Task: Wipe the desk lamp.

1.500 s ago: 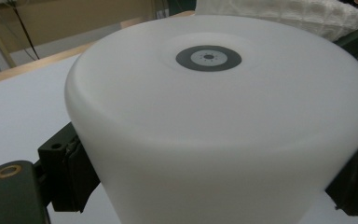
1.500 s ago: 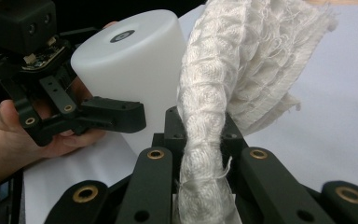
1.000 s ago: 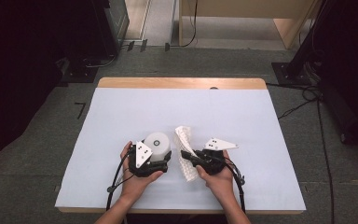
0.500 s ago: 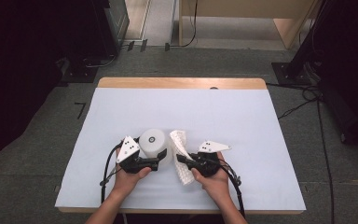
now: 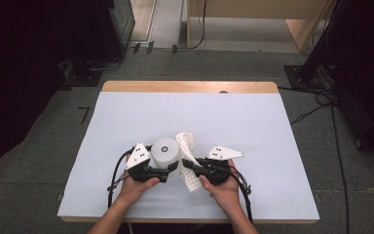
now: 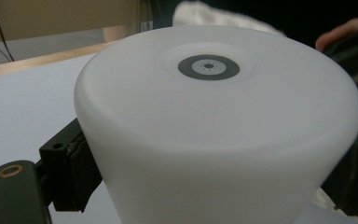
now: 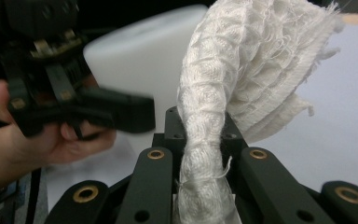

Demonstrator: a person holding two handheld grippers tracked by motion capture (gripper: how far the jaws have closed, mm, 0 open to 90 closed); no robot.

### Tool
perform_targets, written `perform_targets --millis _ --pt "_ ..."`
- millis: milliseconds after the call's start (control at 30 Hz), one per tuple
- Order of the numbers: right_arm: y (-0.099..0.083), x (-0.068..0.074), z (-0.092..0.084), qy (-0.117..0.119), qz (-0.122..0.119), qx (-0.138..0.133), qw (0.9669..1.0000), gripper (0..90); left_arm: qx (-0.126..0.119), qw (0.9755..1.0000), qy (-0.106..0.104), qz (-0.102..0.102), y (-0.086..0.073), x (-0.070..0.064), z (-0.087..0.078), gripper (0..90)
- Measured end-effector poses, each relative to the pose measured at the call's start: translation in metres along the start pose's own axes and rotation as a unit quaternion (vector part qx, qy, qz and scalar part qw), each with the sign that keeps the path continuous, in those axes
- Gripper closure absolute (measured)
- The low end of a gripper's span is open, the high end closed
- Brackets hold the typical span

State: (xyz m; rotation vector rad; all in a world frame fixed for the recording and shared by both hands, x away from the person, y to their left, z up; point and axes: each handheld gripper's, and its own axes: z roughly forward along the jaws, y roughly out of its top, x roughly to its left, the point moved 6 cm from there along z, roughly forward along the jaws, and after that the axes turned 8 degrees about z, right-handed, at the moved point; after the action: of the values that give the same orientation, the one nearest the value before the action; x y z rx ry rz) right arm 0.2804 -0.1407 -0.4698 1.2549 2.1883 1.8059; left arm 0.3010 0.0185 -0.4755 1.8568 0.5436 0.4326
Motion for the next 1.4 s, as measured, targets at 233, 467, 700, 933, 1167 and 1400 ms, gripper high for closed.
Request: perform_targets --millis 233,467,700,933,1167,1400 --pt "0.009 0.001 -0.01 0.005 -0.01 -0.018 0.9998 80.0 0.003 0.9998 -0.014 0.011 0.0 -0.005 0.002 9.1" --pt "-0.016 -0.004 0.011 0.005 0.004 0.037 0.9993 80.0 -0.022 0.9997 0.008 -0.001 0.009 0.011 -0.012 9.1" --pt "-0.016 -0.004 0.014 0.001 0.001 0.039 0.9992 80.0 -0.012 0.9998 0.009 0.012 0.006 0.009 -0.009 9.1" --pt "0.003 -0.002 -0.005 0.006 -0.006 -0.007 0.9999 80.0 0.014 0.9991 -0.007 0.04 -0.002 -0.003 0.003 9.1" --pt "0.005 -0.01 -0.01 -0.009 -0.002 -0.014 0.9999 79.9 0.014 0.9968 0.055 0.056 -0.004 0.011 0.005 9.0" --pt "-0.001 -0.017 -0.006 -0.019 0.007 -0.007 0.9998 79.9 0.035 0.9964 0.052 0.057 -0.013 0.013 0.008 8.9"
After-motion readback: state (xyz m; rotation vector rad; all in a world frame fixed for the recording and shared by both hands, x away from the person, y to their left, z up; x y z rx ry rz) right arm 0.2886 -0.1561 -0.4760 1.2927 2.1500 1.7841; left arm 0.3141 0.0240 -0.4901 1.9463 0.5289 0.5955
